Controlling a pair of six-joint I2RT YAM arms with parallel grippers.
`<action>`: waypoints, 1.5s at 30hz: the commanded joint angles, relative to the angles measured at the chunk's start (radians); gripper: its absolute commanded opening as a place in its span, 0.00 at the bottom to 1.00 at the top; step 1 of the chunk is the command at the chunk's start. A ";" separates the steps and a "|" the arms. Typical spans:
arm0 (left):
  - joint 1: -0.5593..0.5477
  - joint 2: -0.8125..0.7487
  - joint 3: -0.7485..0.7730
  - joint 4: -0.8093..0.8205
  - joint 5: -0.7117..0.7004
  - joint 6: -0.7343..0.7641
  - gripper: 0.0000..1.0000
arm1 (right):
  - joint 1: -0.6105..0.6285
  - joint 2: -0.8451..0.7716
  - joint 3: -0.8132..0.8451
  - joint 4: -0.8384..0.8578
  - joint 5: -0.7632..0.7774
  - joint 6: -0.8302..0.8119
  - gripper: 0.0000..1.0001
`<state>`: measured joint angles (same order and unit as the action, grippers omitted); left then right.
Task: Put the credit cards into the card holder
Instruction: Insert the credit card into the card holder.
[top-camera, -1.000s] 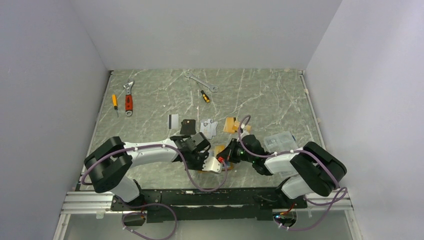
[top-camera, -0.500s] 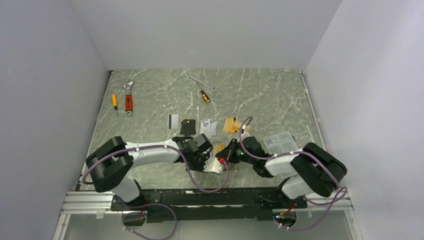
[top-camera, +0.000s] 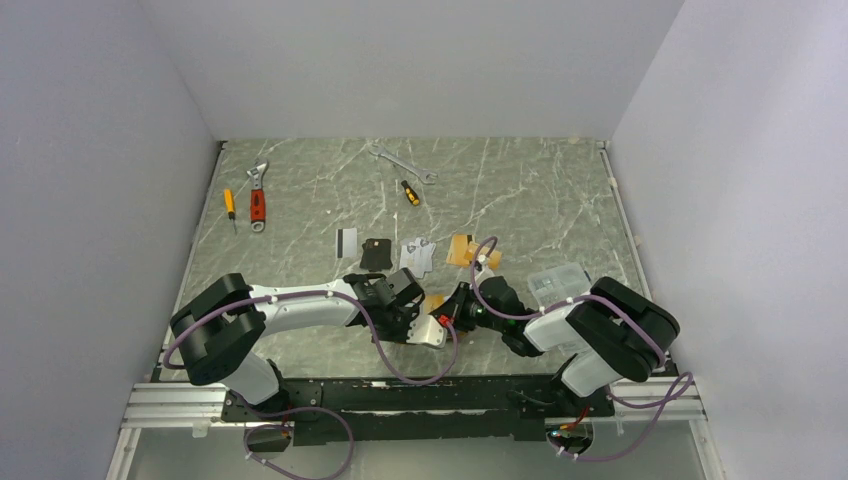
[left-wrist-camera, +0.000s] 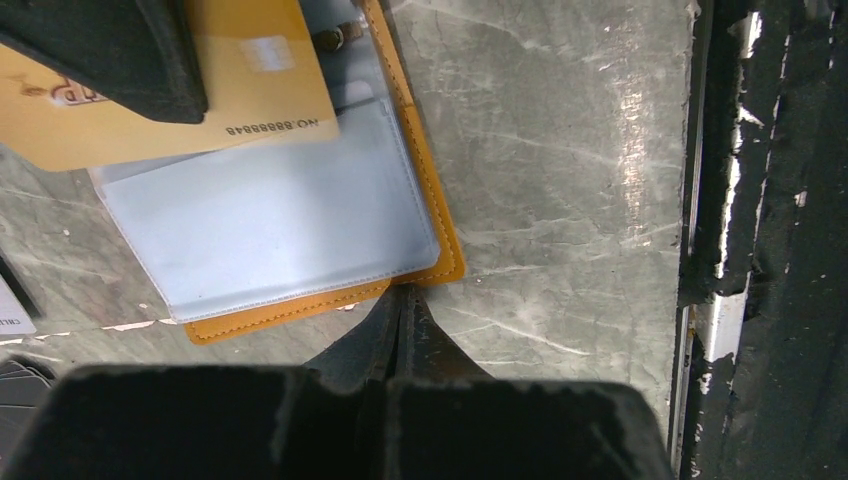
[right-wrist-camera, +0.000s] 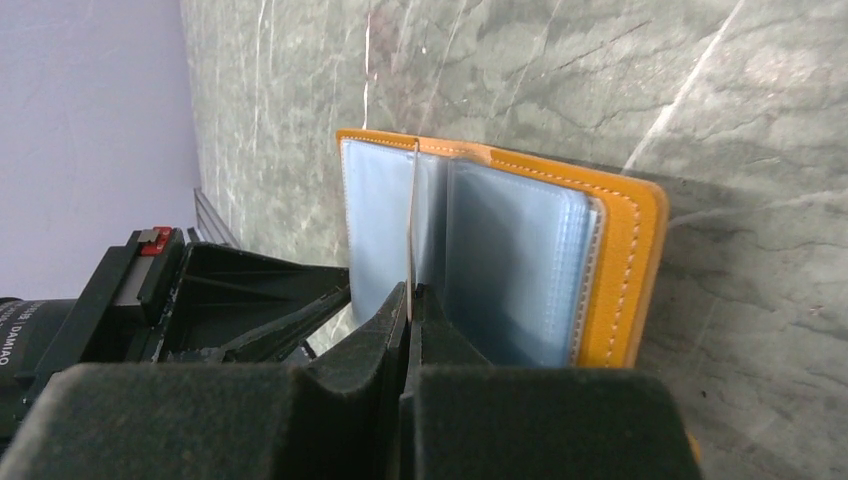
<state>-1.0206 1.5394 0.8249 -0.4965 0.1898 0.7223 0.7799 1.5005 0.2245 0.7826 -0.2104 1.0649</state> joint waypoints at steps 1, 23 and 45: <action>-0.007 0.023 -0.036 0.032 -0.009 -0.004 0.00 | 0.017 0.018 -0.006 0.056 -0.004 0.008 0.00; -0.009 0.010 -0.033 0.023 -0.003 -0.004 0.00 | 0.021 -0.163 0.062 -0.408 0.082 -0.081 0.40; -0.009 0.002 -0.048 0.031 -0.001 -0.012 0.00 | 0.020 -0.142 0.109 -0.463 0.069 -0.104 0.03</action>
<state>-1.0225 1.5253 0.8089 -0.4782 0.1860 0.7166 0.8001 1.3457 0.3088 0.4046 -0.1635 1.0088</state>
